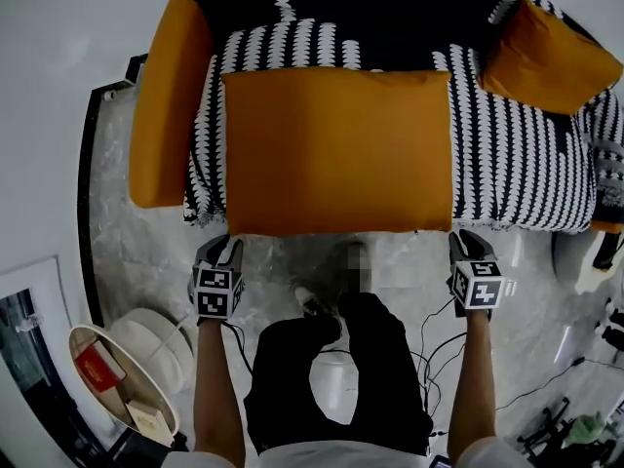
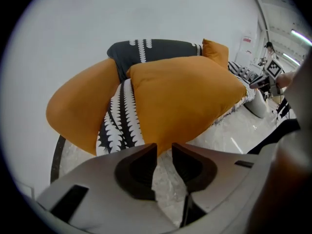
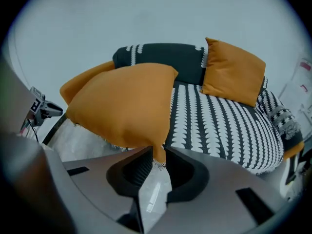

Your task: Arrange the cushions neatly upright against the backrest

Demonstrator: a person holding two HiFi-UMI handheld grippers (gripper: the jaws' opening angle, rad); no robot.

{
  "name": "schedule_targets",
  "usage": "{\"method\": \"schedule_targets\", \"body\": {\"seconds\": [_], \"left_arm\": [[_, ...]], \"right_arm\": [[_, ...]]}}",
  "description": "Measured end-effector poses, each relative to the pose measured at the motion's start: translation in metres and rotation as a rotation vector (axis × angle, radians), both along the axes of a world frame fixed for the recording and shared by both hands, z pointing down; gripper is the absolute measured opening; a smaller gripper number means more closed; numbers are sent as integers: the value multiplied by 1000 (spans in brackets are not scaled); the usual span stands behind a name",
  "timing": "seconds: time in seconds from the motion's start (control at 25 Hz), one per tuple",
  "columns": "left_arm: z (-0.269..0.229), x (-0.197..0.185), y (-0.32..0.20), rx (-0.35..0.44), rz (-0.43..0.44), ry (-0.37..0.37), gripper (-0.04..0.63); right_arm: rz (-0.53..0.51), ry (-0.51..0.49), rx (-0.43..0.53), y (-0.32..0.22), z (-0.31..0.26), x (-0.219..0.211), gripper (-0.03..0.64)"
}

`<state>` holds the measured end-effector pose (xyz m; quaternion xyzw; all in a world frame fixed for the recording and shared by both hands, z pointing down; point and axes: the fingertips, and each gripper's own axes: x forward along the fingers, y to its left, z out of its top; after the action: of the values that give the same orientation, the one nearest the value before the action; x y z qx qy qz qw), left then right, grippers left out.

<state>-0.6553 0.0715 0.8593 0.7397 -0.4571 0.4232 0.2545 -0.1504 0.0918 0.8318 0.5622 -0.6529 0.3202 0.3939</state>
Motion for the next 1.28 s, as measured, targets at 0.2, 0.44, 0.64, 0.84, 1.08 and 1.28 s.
{"method": "schedule_targets", "body": {"seconds": [0.2, 0.44, 0.64, 0.84, 1.08, 1.28], "left_arm": [[30, -1, 1, -13, -20, -21, 153], [39, 0, -4, -10, -37, -29, 152], [36, -6, -9, -10, -73, -74, 36], [29, -3, -14, -22, -117, -75, 25], [-4, -1, -23, -53, -126, -74, 23], [-48, 1, -38, -72, -136, -81, 23]], "right_arm": [[-5, 4, -42, 5, 33, 4, 71], [5, 43, -59, 2, 46, 4, 69], [21, 29, -80, 0, 39, -3, 36], [28, -13, -106, -3, 25, -9, 21], [-6, -28, -133, -15, -10, -11, 20], [-39, -38, -156, -31, -49, -9, 20]]}}
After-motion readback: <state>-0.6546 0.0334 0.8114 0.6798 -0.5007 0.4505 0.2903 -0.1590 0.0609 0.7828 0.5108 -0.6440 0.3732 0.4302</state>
